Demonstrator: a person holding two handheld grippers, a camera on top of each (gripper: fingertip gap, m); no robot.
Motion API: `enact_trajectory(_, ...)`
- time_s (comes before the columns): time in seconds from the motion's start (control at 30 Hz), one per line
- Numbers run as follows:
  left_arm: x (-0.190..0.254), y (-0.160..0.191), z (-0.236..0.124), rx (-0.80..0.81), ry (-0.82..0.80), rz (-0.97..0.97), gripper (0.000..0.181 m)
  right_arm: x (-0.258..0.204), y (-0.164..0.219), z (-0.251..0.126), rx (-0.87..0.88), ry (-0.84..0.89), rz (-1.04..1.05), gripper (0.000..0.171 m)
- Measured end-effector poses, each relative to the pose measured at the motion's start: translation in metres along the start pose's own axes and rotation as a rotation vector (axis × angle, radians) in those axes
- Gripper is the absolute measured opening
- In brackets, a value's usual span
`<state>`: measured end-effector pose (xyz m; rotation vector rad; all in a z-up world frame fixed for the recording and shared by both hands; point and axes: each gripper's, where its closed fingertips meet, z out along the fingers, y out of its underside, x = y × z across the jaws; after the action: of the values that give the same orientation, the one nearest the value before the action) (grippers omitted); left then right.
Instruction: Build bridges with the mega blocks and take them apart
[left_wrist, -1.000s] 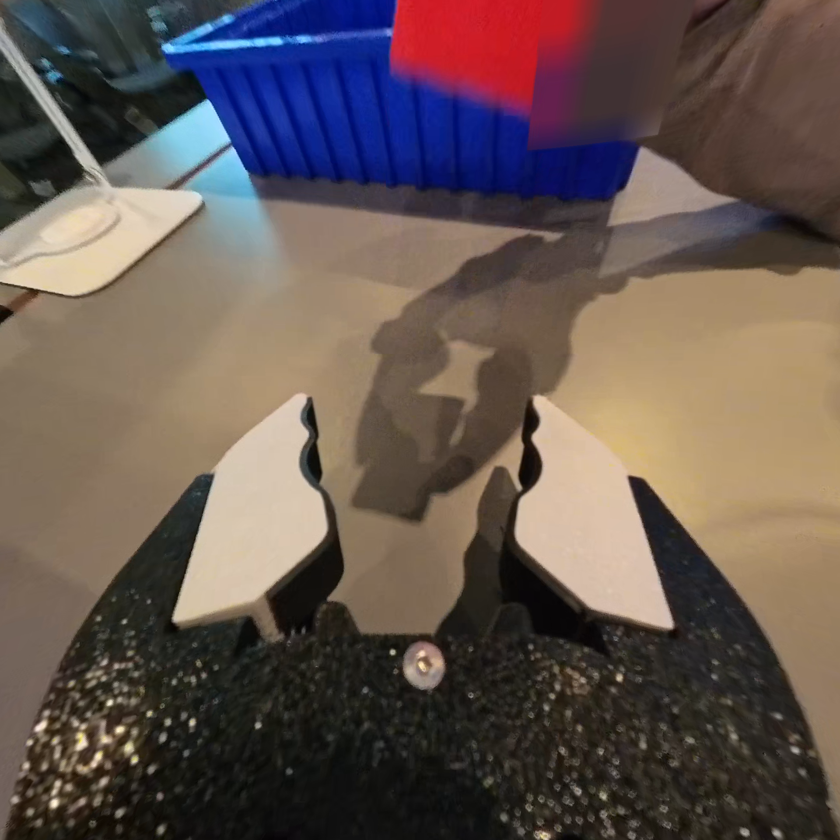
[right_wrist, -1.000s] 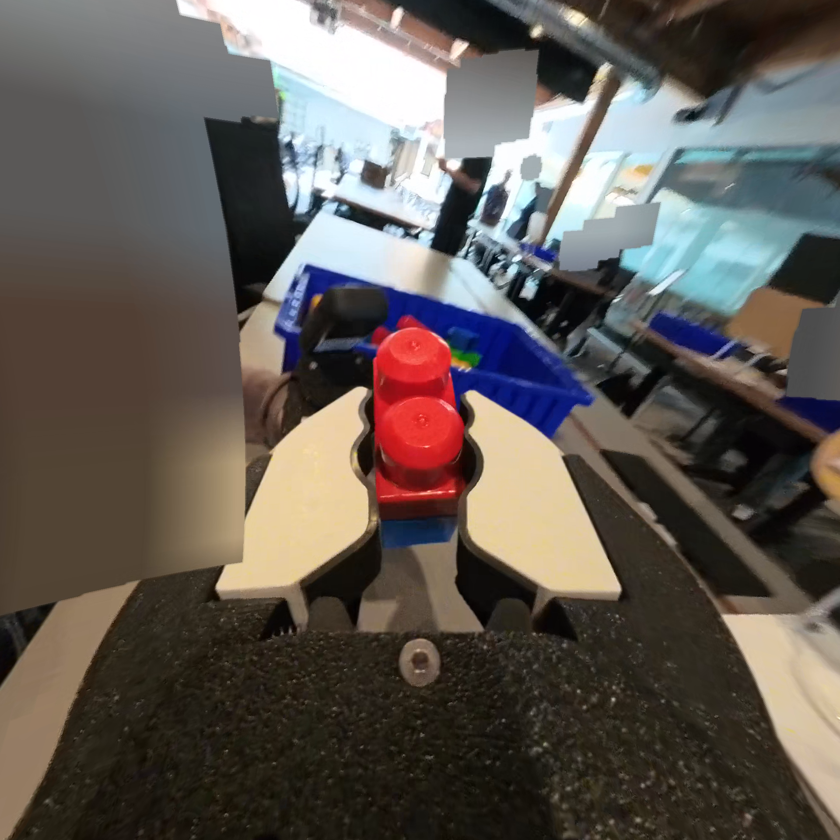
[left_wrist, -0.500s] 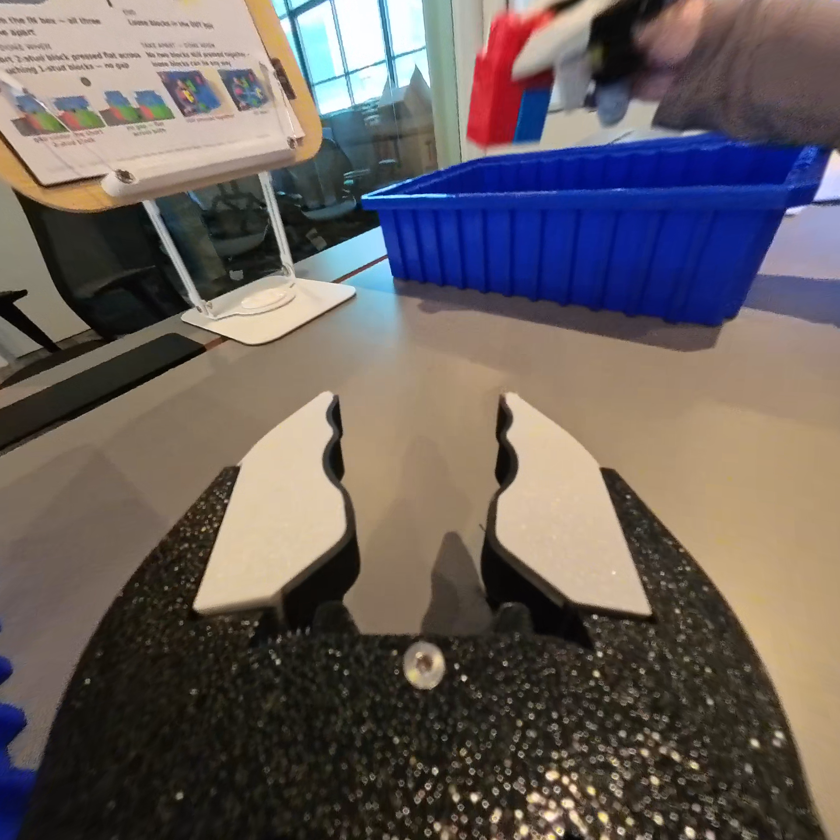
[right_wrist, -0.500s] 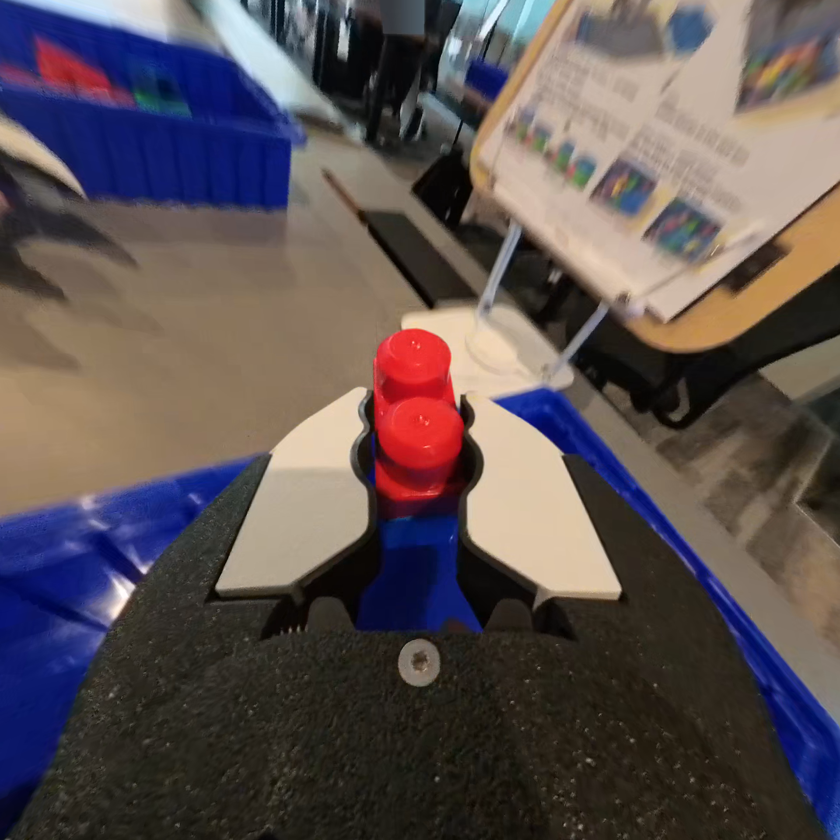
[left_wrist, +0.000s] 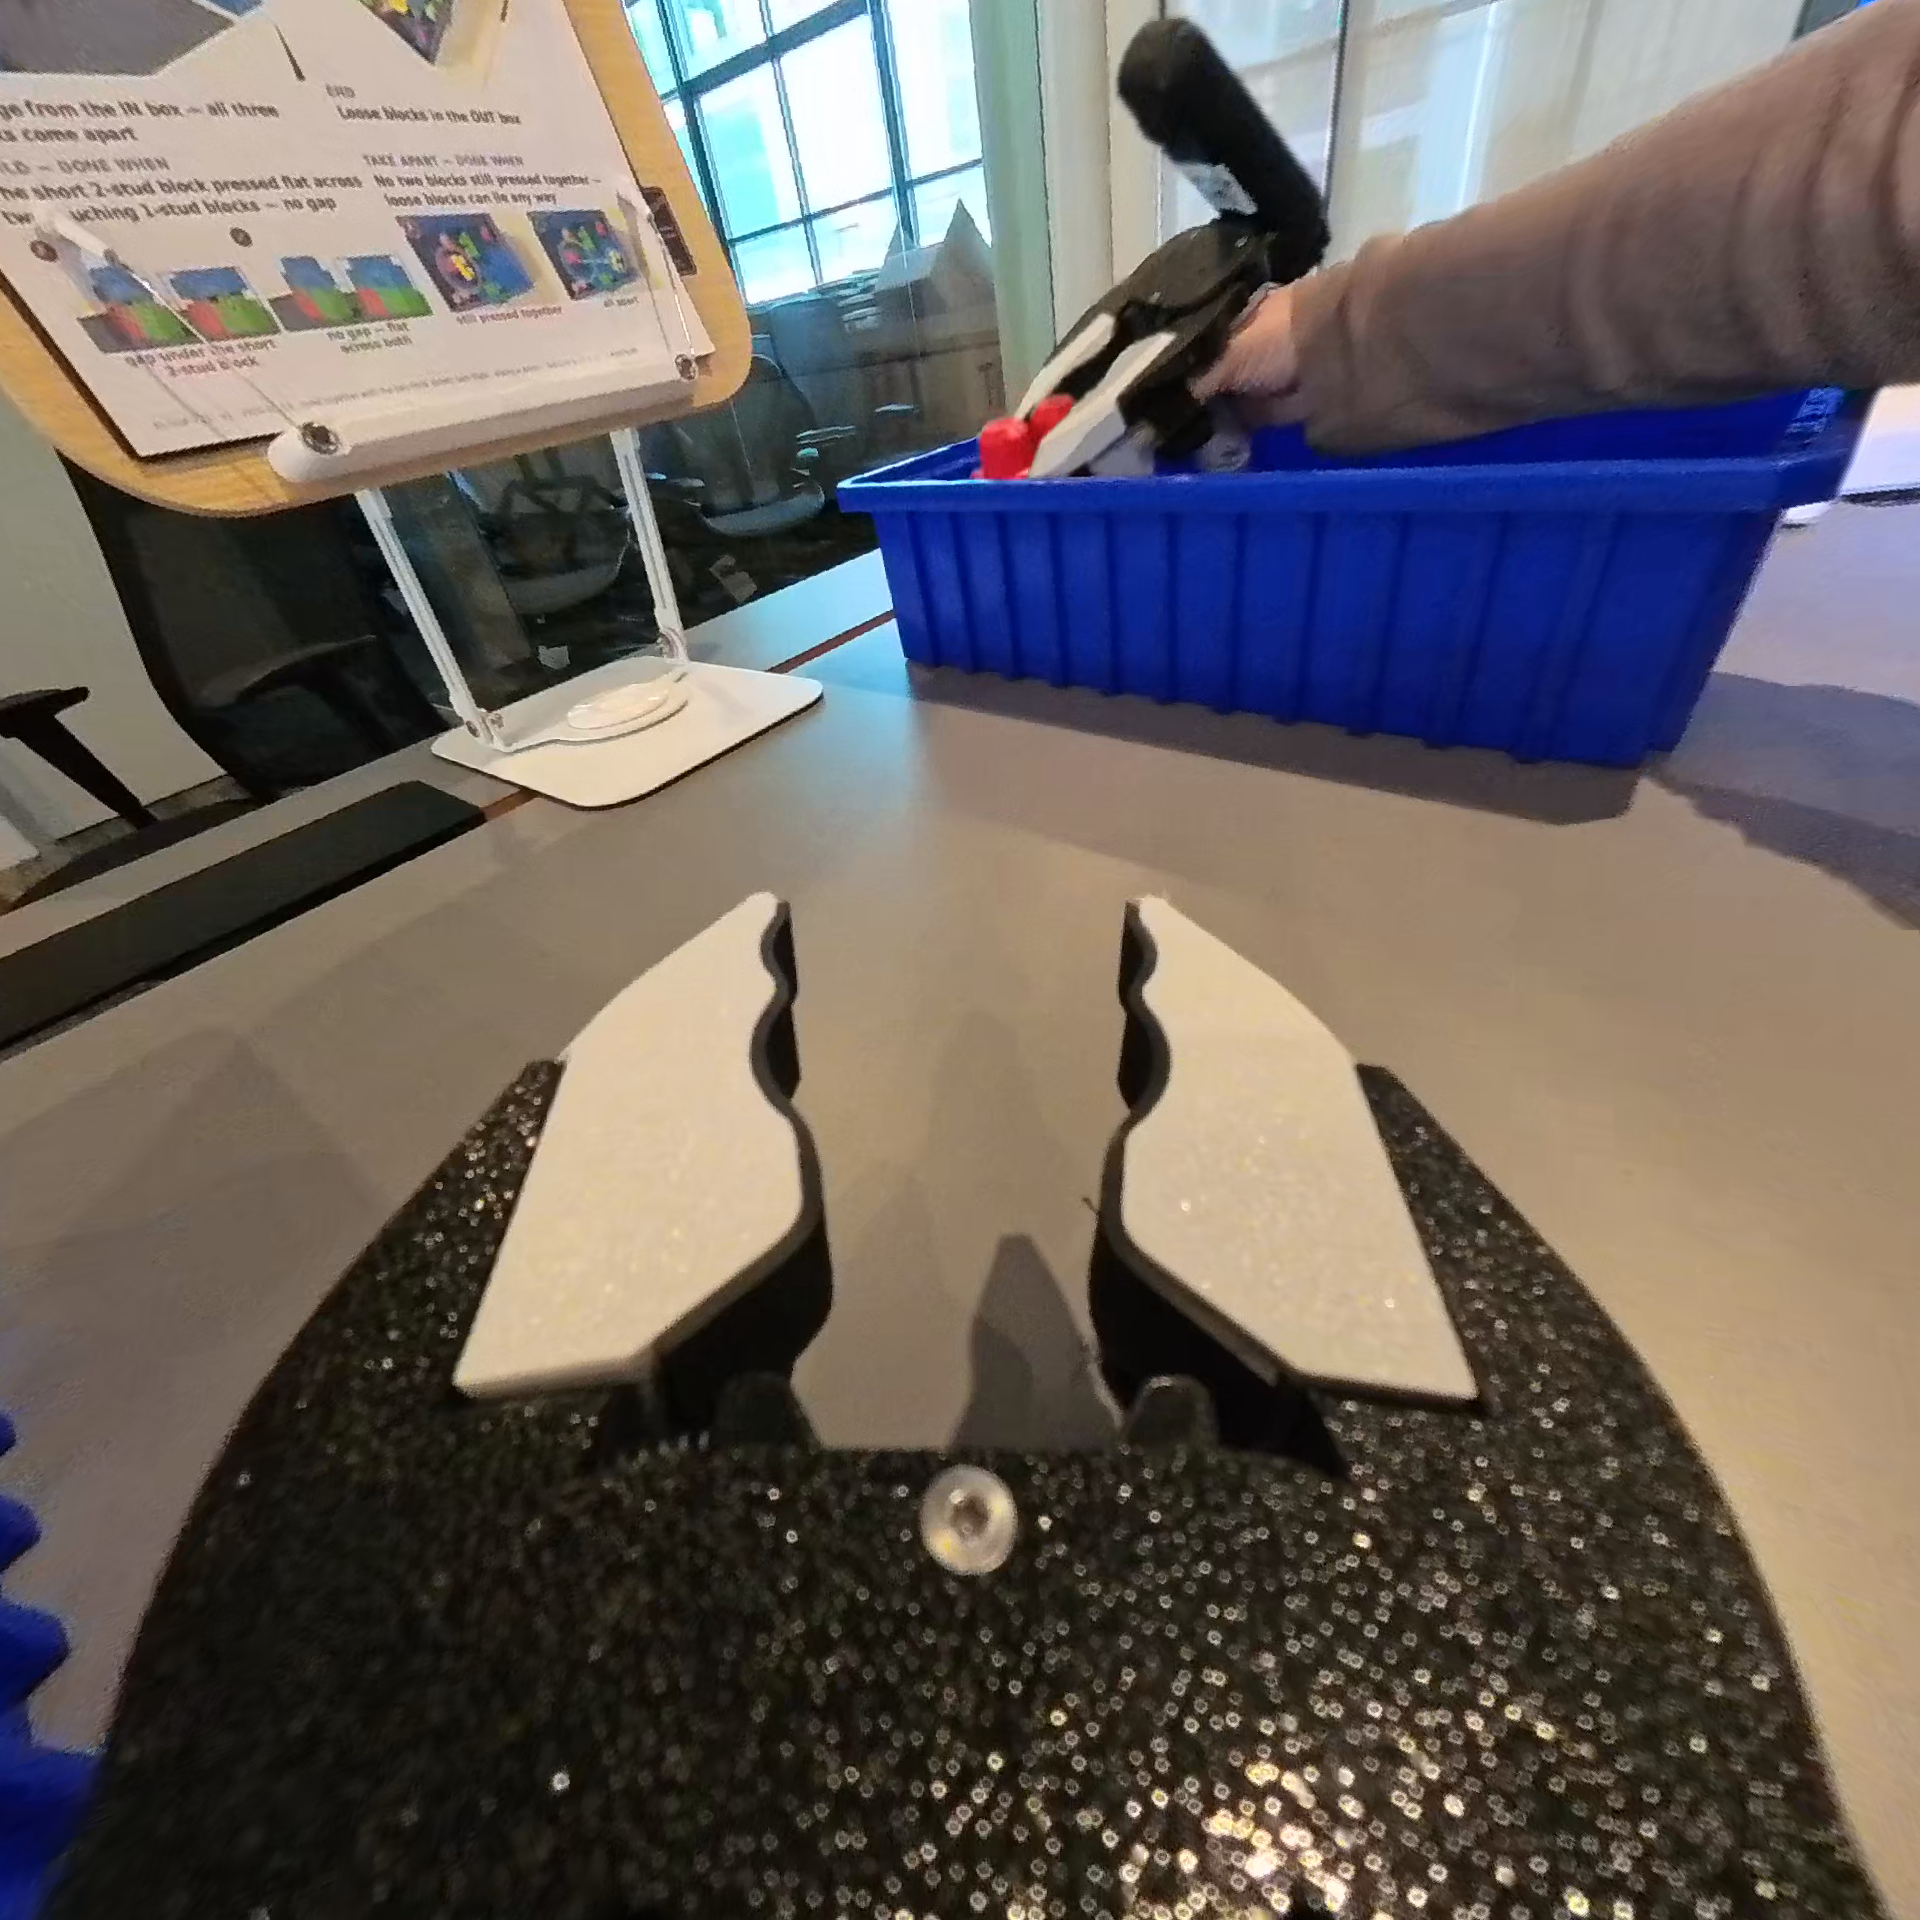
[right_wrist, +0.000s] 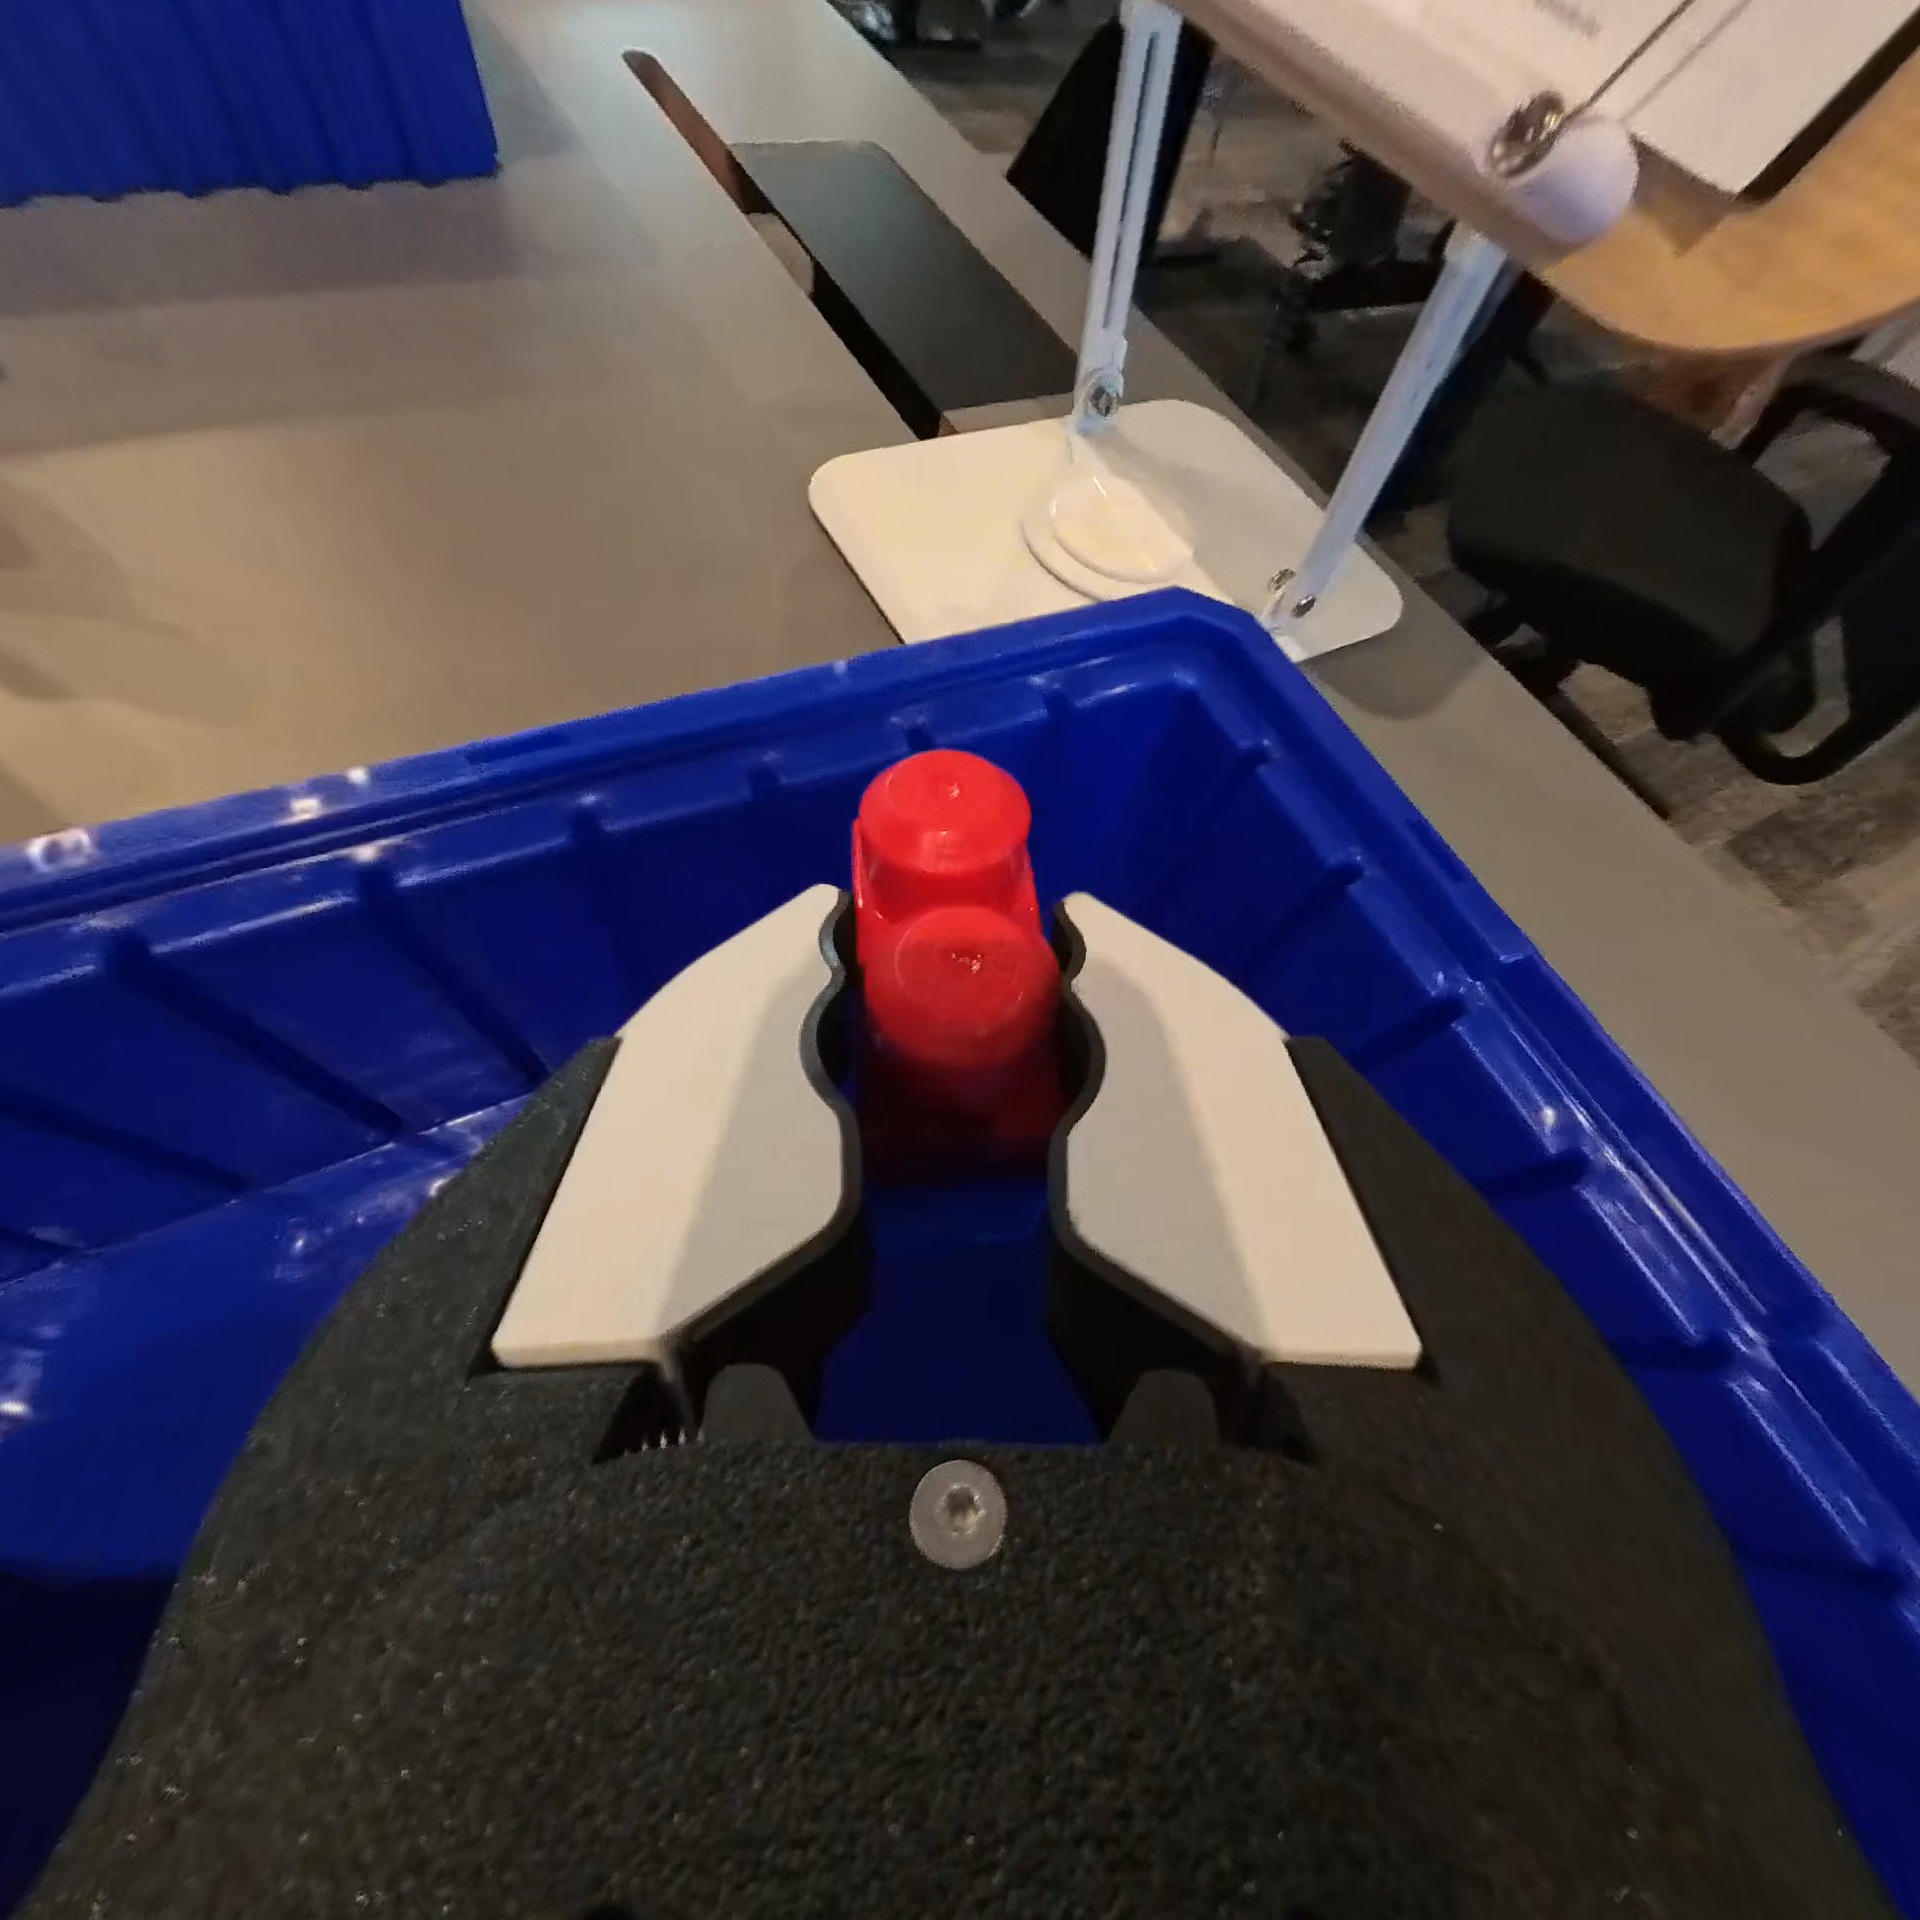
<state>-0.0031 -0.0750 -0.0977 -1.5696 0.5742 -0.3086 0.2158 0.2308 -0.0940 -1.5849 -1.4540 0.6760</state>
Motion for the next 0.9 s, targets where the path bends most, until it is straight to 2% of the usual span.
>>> enact_trajectory(0.03, 0.0, 0.0, 0.0, 0.001, 0.0, -0.005, 0.06, 0.002, 0.002, 0.003, 0.005, -0.026, 0.015, 0.035)
enact_trajectory(0.13, -0.002, 0.0, 0.0, 0.003, 0.002, -0.02, 0.059, 0.005, 0.008, 0.009, 0.026, -0.124, 0.057, 0.035)
enact_trajectory(0.5, -0.006, 0.0, 0.001, 0.001, 0.001, -0.072, 0.056, 0.019, 0.017, 0.031, 0.086, -0.281, 0.036, 0.035)
enact_trajectory(0.73, -0.005, 0.0, 0.001, 0.002, 0.01, -0.067, 0.051, 0.015, 0.021, 0.032, 0.05, -0.331, 0.011, 0.035)
enact_trajectory(0.9, -0.005, -0.001, 0.0, 0.008, 0.009, -0.061, 0.049, 0.019, 0.024, 0.032, 0.021, -0.296, -0.007, 0.033)
